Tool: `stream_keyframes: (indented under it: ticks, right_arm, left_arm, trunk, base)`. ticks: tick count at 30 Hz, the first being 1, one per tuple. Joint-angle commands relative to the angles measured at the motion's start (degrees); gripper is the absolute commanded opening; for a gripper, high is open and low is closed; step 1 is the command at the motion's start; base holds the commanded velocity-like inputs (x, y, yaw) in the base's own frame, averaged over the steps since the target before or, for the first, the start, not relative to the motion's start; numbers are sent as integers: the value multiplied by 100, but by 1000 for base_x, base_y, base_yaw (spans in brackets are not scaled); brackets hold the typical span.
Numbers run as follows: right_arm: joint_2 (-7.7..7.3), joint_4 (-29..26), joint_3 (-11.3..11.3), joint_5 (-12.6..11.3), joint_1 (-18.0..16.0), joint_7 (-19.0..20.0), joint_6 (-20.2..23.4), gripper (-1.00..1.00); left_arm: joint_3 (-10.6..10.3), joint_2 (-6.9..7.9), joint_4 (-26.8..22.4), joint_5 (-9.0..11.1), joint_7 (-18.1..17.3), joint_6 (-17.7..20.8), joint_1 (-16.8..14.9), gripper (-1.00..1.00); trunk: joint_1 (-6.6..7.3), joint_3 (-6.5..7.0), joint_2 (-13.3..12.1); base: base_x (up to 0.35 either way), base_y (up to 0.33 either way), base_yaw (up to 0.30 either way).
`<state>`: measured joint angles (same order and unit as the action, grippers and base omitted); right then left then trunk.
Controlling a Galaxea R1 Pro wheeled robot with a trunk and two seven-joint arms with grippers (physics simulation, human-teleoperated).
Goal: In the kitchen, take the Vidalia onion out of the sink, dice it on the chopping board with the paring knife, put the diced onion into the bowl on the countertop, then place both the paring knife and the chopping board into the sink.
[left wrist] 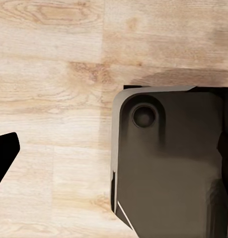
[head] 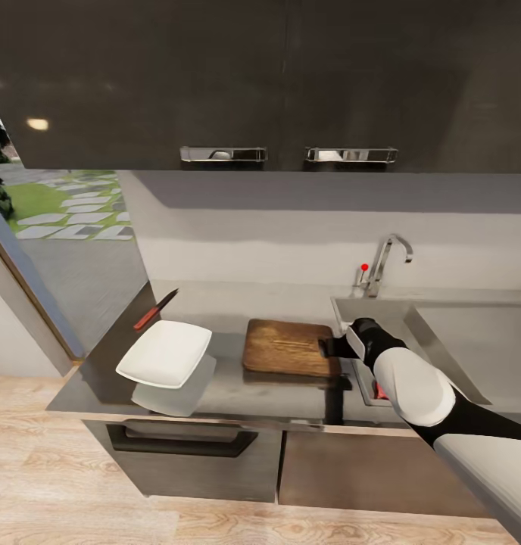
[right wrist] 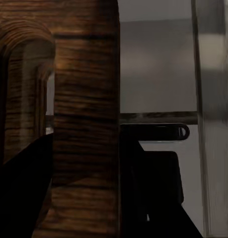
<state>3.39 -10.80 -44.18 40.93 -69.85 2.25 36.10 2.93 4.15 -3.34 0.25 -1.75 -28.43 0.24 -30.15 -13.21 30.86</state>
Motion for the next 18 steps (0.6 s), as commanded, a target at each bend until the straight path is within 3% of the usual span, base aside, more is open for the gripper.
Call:
stream_keyframes:
  ticks: [1,5,6,7,8,18]
  right_arm:
    - [8,-15,-38,54,-3,9,27,-100]
    - [26,-15,-32,317,-2,-87,30,-100]
    - [34,-15,-31,429,-2,-102,34,-100]
    - [59,-16,-33,714,-4,-121,173,-100]
    - [73,-20,-36,792,-6,-128,313,-100]
    - [83,-21,-38,836,-4,-131,437,-100]
  left_arm:
    - [28,1,-9,2,-18,-8,2,100]
    - [30,1,-9,2,-18,-6,2,100]
    - [27,0,-9,2,-18,-6,2,100]
    - [24,4,-9,2,-18,-6,2,100]
    - [24,5,-9,2,-18,-5,2,100]
    - [26,7,-9,2,-18,-4,2,100]
  trunk:
    - [-2,-8,8]
    - [-2,-8,8]
    - [-2,-8,8]
    - [-2,-8,8]
    - [-2,-8,8]
    - [-2,-8,8]
  base:
    - [0,0,0]
    - [0,0,0]
    - [0,0,0]
    - [0,0,0]
    - [0,0,0]
    - [0,0,0]
